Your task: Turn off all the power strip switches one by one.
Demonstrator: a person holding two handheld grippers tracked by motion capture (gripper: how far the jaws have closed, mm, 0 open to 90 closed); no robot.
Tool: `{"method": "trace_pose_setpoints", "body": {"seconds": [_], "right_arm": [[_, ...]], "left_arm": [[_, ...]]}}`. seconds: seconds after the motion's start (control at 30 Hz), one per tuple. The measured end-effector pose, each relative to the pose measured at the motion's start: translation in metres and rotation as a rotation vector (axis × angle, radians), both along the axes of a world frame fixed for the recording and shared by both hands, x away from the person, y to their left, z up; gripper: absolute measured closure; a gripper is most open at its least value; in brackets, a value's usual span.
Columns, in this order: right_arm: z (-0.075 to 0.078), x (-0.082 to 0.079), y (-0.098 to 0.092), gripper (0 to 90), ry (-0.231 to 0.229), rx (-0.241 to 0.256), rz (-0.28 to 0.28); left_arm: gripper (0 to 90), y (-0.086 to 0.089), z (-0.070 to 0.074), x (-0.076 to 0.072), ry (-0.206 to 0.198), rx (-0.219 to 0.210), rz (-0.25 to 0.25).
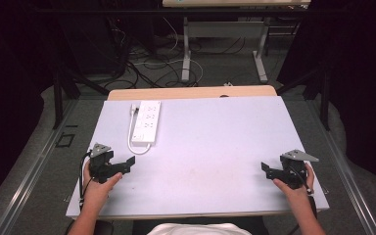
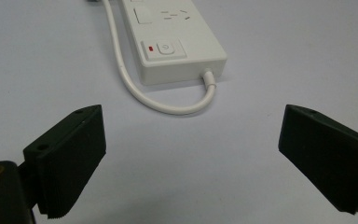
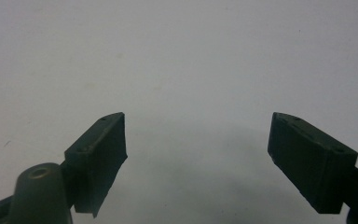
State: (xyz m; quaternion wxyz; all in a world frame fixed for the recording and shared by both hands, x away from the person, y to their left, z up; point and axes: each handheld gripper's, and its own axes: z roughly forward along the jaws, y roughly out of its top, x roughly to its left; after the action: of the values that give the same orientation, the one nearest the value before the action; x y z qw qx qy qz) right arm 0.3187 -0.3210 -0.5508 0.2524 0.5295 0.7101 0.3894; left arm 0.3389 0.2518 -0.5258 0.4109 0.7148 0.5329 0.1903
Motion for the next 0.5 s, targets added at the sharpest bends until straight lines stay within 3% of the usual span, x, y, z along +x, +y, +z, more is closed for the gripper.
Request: {"method": "trace_pose_setpoints", "body": {"seconds": [0.1,0.3,0.5], "right_arm": [[0.0,-0.002,0.001,18.5,0.013,0.012,0.0],[0.0,-0.005,0.0,18.4,0.005,-0.022,0.013],[-0.001,-0.005,0.001,18.4,0.016,-0.015,0.007]], "left_arm": [[10.6,0.0,0.002,0.001,-0.007,0.002,0.007],[20.7,-0.002,0.016,0.009,-0.008,0.013,0.015],[27.2,-0.005,0.032,0.026,0.008,0.011,-0.013]]}}
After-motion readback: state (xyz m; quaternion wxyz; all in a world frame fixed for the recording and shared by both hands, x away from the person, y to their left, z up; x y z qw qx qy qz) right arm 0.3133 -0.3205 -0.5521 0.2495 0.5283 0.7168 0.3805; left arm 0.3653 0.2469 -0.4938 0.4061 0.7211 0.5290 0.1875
